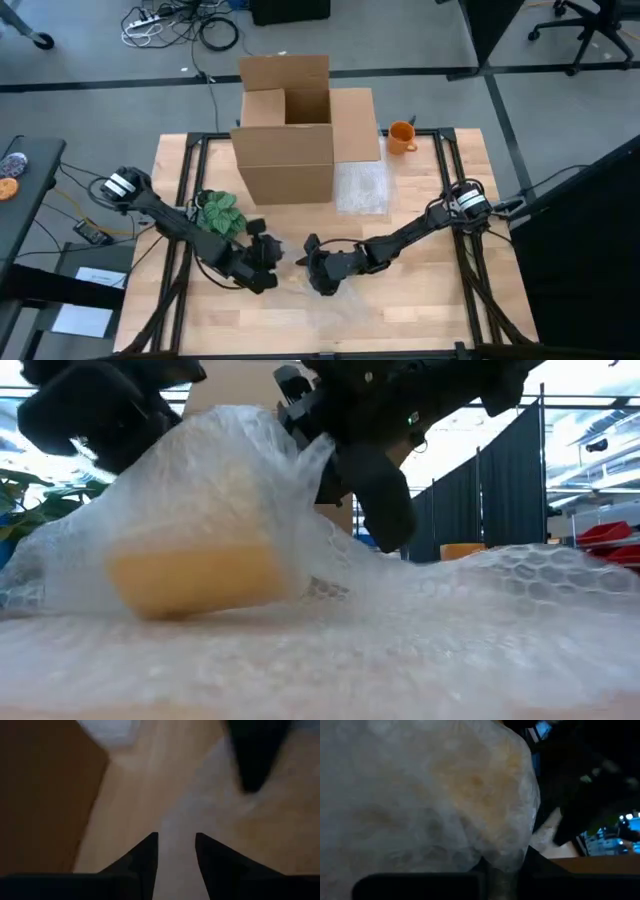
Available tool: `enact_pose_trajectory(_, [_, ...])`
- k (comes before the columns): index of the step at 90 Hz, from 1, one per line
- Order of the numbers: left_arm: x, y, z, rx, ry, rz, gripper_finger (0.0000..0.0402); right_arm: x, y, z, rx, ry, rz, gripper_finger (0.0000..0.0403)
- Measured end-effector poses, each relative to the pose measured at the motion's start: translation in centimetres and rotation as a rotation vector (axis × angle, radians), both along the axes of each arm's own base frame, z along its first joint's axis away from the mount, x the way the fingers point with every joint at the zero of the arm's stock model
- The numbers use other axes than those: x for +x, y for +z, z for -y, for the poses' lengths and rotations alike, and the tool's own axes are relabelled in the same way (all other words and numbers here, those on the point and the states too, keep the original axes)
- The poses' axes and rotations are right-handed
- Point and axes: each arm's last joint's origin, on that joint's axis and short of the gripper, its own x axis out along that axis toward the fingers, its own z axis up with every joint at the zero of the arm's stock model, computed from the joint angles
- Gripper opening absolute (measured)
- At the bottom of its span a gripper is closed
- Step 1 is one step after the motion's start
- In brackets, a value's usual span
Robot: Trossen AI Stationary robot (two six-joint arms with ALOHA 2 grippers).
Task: Wrap mug
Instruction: Wrap the yellow mug with the bubble wrap
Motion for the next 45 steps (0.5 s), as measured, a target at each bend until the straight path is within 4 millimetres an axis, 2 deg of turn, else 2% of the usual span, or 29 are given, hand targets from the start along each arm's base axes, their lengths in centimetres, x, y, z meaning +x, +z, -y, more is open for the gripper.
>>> enact_pose_trajectory(14, [-1.9,3.4,-0.1,0.007,0.071,-0.065,0.0117,-0.7,2.0,-0.6,-0.02,-0.058,0.059,0.0003])
enact_pose_trajectory(28, [-3.0,6.0,1.6,-0.093,0.089,0.054,0.0117,-1.4,4.8,0.2,-0.006,-0.191,0.142,0.0002])
enact_pose_trajectory(36, [-2.8,6.2,3.7,-0.147,0.042,0.213,0.0117,-1.6,6.2,1.2,0.088,-0.236,0.172,0.0001])
enact_pose_trajectory(45, [-2.2,5.0,6.5,-0.133,-0.061,0.357,0.0117,-1.7,6.8,2.0,0.167,-0.253,0.164,0.0001])
